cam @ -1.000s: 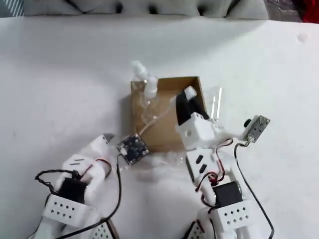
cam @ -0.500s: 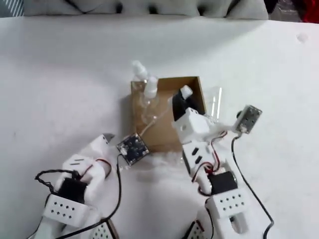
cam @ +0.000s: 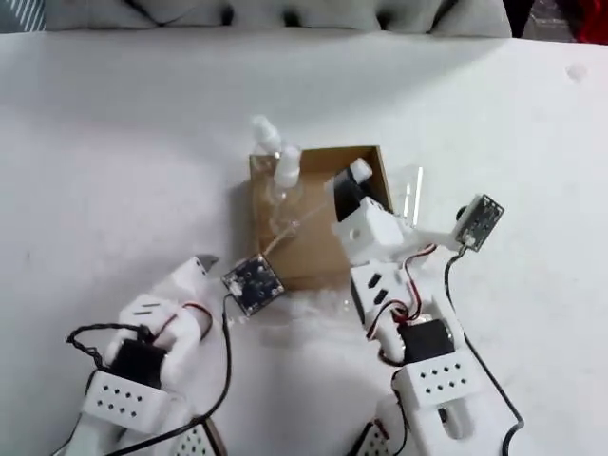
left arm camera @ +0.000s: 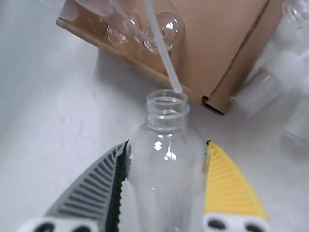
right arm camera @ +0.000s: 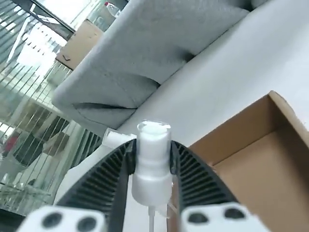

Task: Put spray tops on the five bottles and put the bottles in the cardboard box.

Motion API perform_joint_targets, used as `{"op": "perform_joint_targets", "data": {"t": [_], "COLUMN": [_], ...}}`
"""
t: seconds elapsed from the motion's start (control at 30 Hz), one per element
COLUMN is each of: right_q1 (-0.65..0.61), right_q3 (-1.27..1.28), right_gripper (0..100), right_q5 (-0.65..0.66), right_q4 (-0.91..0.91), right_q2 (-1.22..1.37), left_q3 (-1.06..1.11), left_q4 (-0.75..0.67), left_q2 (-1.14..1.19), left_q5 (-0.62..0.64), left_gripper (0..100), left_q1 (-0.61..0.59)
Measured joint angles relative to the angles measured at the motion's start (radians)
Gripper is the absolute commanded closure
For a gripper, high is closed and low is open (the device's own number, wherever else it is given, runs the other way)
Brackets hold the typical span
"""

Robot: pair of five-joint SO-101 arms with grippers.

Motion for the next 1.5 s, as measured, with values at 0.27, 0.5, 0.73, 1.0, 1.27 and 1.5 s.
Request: {"op": "perform_joint_targets", "data": {"t": [0.27,0.5,0.73,1.0,1.27,1.5], "right_q1": [-0.002,-0.04,-0.089,-0.137,-0.068,-0.014], "right_q3": [-0.152,-0.157,-0.157,-0.095,-0.094,-0.094], "right_gripper": [98.3,98.3,98.2,98.2,98.2,98.2], "right_q5": [-0.005,-0.005,-0.005,-0.005,-0.005,-0.005], "right_q4": [0.247,0.285,0.285,0.212,0.192,0.192], "right_q2": [-0.005,-0.005,-0.005,-0.003,-0.003,-0.003], "left_q3": [0.0,0.0,0.0,0.0,0.0,0.0], "left_q4": [0.0,0.0,0.0,0.0,0.0,0.0], "left_q2": [0.0,0.0,0.0,0.0,0.0,0.0], "left_q5": [0.0,0.0,0.0,0.0,0.0,0.0], "left_gripper": [98,98,98,98,98,98], "left_q1": [0.0,0.0,0.0,0.0,0.0,0.0]}}
